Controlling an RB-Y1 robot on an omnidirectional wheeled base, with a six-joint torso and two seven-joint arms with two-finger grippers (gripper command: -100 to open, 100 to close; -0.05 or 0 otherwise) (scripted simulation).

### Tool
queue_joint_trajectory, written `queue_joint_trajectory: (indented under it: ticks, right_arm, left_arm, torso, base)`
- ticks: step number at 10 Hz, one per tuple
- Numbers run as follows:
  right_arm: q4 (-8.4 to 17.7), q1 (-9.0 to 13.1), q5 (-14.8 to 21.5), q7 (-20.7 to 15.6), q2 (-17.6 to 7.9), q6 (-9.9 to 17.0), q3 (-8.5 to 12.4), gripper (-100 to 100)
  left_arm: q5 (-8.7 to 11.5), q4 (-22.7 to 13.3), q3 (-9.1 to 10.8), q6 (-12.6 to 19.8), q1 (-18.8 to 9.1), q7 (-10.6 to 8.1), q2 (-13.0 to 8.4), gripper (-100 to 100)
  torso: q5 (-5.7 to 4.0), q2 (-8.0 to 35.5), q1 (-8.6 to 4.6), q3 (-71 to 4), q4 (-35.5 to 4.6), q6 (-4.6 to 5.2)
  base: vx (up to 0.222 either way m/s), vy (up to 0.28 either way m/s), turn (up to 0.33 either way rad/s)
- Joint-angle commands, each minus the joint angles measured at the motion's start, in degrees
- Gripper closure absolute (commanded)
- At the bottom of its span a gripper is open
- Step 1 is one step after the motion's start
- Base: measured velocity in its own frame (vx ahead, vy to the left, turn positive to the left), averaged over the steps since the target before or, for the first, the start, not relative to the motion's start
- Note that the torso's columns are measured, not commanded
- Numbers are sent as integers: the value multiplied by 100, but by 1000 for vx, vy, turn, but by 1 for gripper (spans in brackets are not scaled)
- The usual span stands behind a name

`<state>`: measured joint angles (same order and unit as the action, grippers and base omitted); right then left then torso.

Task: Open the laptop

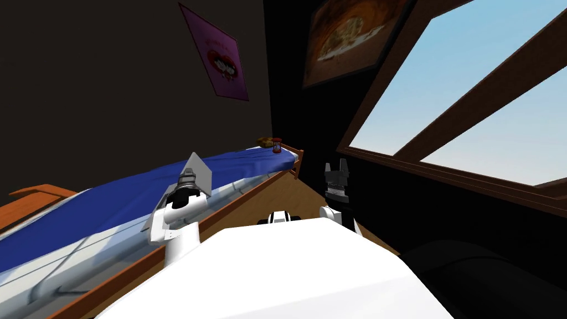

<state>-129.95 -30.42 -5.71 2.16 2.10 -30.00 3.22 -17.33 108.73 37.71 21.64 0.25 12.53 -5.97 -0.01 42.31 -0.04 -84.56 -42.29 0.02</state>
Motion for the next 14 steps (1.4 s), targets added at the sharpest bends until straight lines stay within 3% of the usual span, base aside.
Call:
queue_joint_trajectory:
  ticks: [1, 2, 3, 4, 5, 6, 7, 8, 9, 12, 13, 14]
  right_arm:
    - [0, -1, 0, 0, 0, 0, 1, 0]
    - [0, -2, 0, 0, 0, 0, 1, 0]
    - [-1, -4, 0, 0, -1, -1, 2, 0]
    - [-1, -6, 0, 0, -1, -1, 3, 0]
    - [-1, -4, 0, 0, -1, -1, 2, 0]
    - [0, -4, 0, 0, -1, -1, 2, 0]
    - [0, -3, 0, 0, -1, -1, 2, 0]
    - [0, -4, 0, 0, -2, -1, 3, 0]
    - [0, -3, 0, 0, -1, 0, 2, 0]
    - [0, -4, 0, 0, -1, -1, 2, 0]
    - [0, -3, 0, 0, -1, -1, 2, 0]
    - [0, -4, 0, 0, -1, -1, 2, 0]
  left_arm:
    - [-34, -119, 97, 16, -146, 0, -13, -100]
    - [13, 73, -113, -25, 72, 6, 39, 100]
    - [60, 255, -304, -64, 224, 16, 110, 100]
    - [60, 333, -370, -64, 356, 16, 110, 100]
    - [107, 592, -603, -103, 570, 26, 181, 100]
    - [107, 592, -628, -103, 641, 26, 181, 100]
    - [154, 847, -852, -142, 862, 36, 251, 100]
    - [154, 852, -885, -142, 925, 36, 251, 100]
    - [201, 1111, -1100, -181, 1131, 47, 322, 100]
    - [248, 1371, -1400, -220, 1494, 57, 393, 100]
    - [295, 1630, -1633, -259, 1711, 67, 464, 100]
    - [295, 1630, -1658, -259, 1779, 67, 464, 100]
  torso:
    - [0, -5, 5, -2, 0, -3]
    - [3, -16, 12, -9, 4, -5]
    - [11, -32, 25, -17, 12, -17]
    - [16, -38, 36, -20, 12, -25]
    - [29, -31, 43, -16, 19, 2]
    - [27, -23, 45, -11, 15, -3]
    - [33, -22, 46, -10, 20, 7]
    - [32, -27, 37, -11, 22, 1]
    - [38, -32, 37, -13, 29, 11]
    - [46, -33, 24, -10, 37, 4]
    - [45, -34, 30, -13, 36, 15]
    - [42, -35, 32, -13, 33, 4]
  base:
    - [-28, -11, -14]
    - [50, 26, 247]
    - [152, 48, 380]
    - [138, 36, 173]
    - [115, 38, 193]
    - [84, 22, 124]
    - [98, 35, 225]
    - [80, 22, 126]
    - [88, 17, 182]
    - [94, 20, 175]
    - [98, 21, 232]
    - [82, 6, 122]
